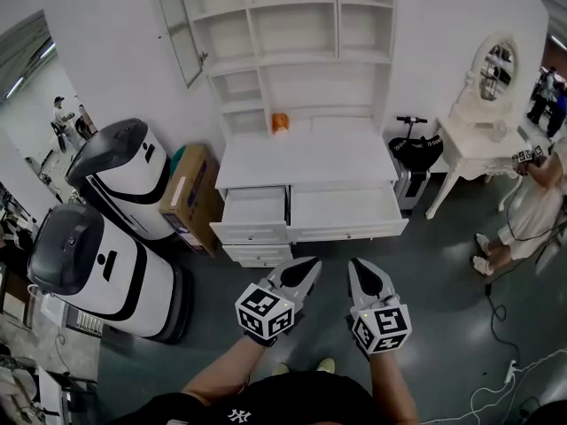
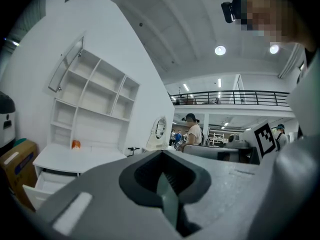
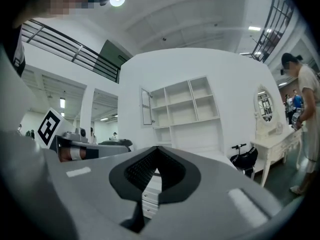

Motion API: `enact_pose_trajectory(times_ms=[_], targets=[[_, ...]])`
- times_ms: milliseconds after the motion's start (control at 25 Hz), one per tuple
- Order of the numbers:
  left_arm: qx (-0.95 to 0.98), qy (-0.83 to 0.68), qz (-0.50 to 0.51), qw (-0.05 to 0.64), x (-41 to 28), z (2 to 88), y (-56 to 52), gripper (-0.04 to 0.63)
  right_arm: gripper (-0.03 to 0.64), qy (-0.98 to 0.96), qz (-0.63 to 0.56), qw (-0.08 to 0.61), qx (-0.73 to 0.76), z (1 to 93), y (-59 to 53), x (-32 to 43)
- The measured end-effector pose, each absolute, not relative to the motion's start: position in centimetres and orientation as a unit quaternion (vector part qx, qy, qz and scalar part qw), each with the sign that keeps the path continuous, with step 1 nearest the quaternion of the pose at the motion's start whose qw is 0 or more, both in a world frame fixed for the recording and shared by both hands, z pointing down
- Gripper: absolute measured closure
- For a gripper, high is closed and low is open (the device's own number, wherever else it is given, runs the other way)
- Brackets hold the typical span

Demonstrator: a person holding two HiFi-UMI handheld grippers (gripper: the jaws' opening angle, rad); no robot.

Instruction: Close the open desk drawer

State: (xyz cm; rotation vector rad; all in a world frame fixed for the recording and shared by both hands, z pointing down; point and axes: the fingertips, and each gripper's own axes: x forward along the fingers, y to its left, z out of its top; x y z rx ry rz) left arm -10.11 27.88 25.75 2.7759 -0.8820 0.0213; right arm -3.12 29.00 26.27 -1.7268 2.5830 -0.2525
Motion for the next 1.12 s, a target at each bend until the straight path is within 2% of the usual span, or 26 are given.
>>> enact_pose_trajectory(times_ms=[680, 1120], targets=[[0.940, -0.324, 0.013, 0.107, -5.9, 26.8, 24.3, 0.594, 0.591, 0.830, -0.101, 0.061, -0.545, 26.7, 25.3, 2.6], [0.937, -0.325, 0.028, 0.125, -4.8, 30.2, 20.1, 0.594, 0.591, 0.835, -0.125, 0.031, -0.535, 30.5, 21.0, 2.1]])
